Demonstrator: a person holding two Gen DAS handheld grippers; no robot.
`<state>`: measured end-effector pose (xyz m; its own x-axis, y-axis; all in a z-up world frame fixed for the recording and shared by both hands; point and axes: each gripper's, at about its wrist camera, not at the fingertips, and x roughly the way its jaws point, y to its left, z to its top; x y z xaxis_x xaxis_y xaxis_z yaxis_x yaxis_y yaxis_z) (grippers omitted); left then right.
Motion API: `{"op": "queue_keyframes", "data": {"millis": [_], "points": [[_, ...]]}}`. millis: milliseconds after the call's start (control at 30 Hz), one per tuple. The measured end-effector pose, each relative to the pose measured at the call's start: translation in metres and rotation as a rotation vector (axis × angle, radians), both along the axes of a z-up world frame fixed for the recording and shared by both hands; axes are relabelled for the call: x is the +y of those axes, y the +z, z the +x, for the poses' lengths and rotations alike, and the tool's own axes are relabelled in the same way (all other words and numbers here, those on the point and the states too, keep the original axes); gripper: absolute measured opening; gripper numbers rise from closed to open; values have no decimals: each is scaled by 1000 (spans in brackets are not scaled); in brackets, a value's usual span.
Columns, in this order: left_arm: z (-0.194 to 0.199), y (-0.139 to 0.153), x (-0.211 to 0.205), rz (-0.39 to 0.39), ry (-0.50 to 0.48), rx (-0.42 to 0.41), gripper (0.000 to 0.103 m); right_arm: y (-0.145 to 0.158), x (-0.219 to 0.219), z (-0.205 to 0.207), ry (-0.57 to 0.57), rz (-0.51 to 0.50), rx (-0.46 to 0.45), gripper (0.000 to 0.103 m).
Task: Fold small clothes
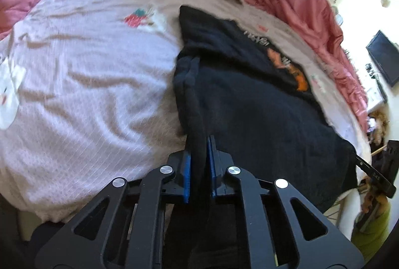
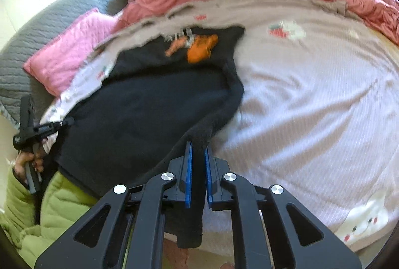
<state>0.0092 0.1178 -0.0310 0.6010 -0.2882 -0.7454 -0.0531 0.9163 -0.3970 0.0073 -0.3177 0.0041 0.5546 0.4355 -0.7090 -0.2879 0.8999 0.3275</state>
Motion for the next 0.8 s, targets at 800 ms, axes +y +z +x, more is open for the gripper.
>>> {"op": "queue_keyframes", "data": {"millis": [800], "points": [[128, -11, 26, -116, 87, 18, 26, -36, -19, 137, -233, 60, 55, 19]]}}
